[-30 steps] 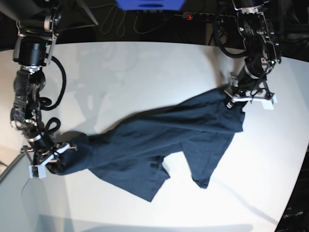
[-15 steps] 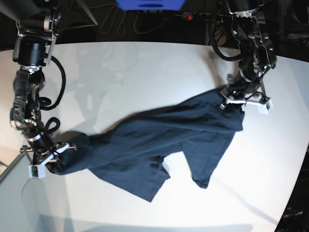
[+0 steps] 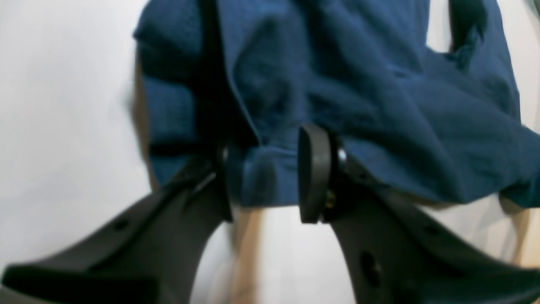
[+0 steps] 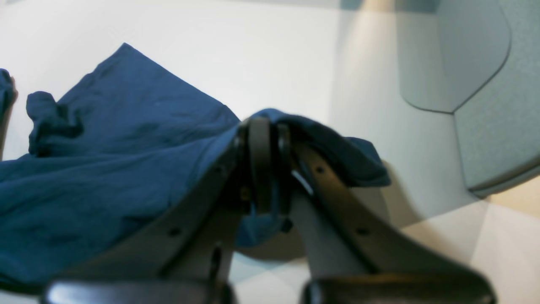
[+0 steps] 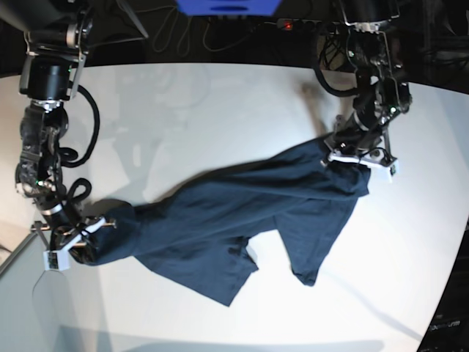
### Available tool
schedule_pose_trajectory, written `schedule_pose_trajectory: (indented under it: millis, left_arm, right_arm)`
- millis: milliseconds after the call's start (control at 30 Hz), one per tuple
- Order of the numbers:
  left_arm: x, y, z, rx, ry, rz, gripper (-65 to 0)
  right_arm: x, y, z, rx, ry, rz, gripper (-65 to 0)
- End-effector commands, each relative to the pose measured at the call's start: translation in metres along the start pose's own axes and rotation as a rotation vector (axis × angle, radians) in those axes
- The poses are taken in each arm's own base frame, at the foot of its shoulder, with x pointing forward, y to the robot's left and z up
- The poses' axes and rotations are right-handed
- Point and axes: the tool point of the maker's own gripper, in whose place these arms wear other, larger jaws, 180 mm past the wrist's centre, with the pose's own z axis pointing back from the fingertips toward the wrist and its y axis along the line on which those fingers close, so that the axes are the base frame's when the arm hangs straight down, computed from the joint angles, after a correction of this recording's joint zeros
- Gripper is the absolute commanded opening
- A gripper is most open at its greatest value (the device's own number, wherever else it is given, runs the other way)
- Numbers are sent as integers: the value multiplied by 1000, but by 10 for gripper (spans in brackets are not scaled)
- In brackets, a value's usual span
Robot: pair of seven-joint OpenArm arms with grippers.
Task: Layout the t-shirt on the table in an organized manner, then fold the t-shirt properly
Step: 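Drag the shirt edge with the left gripper away from the right gripper, then lift the shirt high with both grippers and shake it out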
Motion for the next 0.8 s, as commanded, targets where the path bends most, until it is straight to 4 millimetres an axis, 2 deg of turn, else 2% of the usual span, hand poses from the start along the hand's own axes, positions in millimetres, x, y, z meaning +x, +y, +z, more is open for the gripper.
schedule_pose_trajectory:
  millis: [0,67,167,200,300,333,467,533,633,767]
  left_arm:
    - [14,-6,1,-20,-41,-10,-463]
    - [15,-6,2,-20,-45,-10,-503]
    - [17,-5,4,-19,-50,-10,-629]
    - [14,-4,4,-19,-39,-8,-650]
    - [17,-7,7,-28,-48,-13,-646]
    - [12,-4,11,-23,-43,-18,-650]
    - [14,-7,38,-35,-86,-56,-649]
    - [19,-6,55,-33,-118,-77,-649]
    - [18,-5,75,-31,-137,-103,-649]
    - [23,9,97,3,-165,-132,-649]
  right_arm:
    - [25,-6,0,-6,-70,7,-650]
    - [25,-7,0,-5,-69,9,-650]
    - [25,-8,0,-8,-69,11,-650]
    - [25,-9,0,-9,-70,10,-650]
    - [25,-9,0,-9,-70,10,-650]
    - [26,-9,1,-9,-71,10,-650]
    - [22,-10,3,-14,-66,13,-650]
    - [27,-10,8,-19,-83,22,-650]
    - [30,-20,24,-53,-109,21,-650]
    - [35,-33,50,-101,-143,39,-650]
